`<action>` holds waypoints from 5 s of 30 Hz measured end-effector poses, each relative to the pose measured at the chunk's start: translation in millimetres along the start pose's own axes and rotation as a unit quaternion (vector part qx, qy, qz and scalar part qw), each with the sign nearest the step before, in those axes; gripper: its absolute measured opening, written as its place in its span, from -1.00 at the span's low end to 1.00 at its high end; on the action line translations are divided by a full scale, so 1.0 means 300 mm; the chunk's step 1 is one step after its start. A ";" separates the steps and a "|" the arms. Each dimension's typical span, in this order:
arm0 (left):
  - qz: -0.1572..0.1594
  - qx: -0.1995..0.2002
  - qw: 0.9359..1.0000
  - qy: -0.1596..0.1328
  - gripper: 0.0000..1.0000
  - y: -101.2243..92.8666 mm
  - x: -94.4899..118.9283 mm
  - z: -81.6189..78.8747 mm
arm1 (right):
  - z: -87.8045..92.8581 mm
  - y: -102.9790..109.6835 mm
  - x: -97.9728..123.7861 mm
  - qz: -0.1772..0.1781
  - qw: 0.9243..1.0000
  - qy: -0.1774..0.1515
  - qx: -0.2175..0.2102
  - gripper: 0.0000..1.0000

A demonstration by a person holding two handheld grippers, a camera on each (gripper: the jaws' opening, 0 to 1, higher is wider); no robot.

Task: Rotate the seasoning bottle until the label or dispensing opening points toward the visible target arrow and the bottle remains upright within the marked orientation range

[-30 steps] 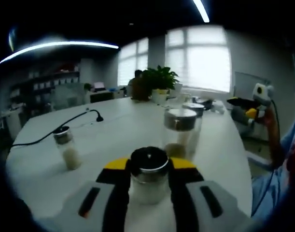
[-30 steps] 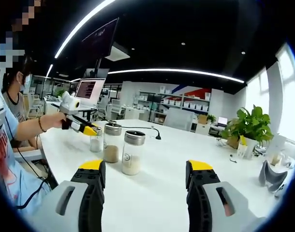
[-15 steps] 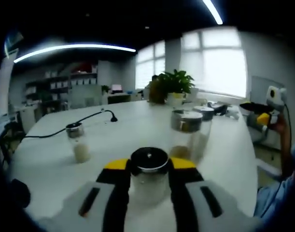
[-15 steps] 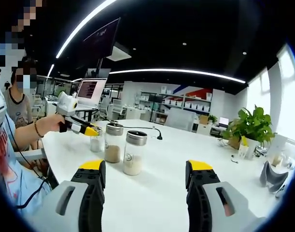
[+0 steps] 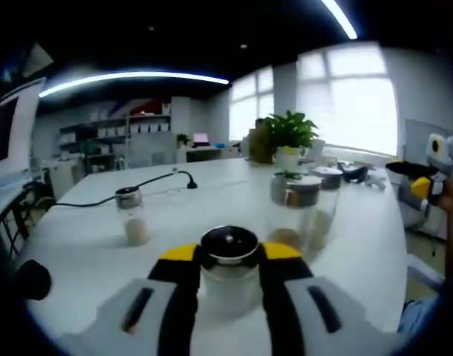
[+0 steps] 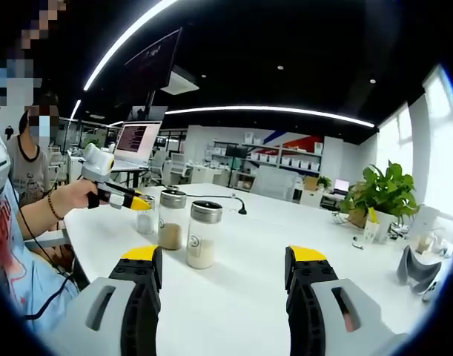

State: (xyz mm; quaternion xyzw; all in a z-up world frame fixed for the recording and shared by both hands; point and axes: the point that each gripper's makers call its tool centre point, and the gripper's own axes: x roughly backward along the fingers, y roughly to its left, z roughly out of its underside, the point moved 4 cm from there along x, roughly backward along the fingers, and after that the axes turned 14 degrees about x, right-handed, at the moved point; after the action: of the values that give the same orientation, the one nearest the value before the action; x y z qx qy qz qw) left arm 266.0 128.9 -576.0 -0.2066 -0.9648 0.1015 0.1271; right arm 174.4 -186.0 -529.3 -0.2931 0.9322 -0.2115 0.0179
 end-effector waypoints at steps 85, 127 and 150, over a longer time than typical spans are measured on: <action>0.398 -0.102 0.912 0.012 0.86 0.071 0.111 -0.131 | 0.014 0.022 -0.009 -0.017 1.000 0.000 -0.007 0.36; 0.541 -0.085 0.827 0.125 0.03 0.020 -0.056 -0.042 | 0.024 0.021 -0.017 -0.018 1.000 0.004 -0.009 0.36; 0.529 -0.080 0.836 0.118 -0.34 0.028 -0.075 -0.033 | 0.021 0.016 -0.011 -0.015 1.000 0.005 -0.005 0.35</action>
State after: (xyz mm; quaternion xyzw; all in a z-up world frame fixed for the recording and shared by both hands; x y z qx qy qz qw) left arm 291.9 128.3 -573.2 -0.7058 -0.6905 0.0504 0.1502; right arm 175.3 -183.1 -537.4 -0.3063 0.9287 -0.2087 0.0089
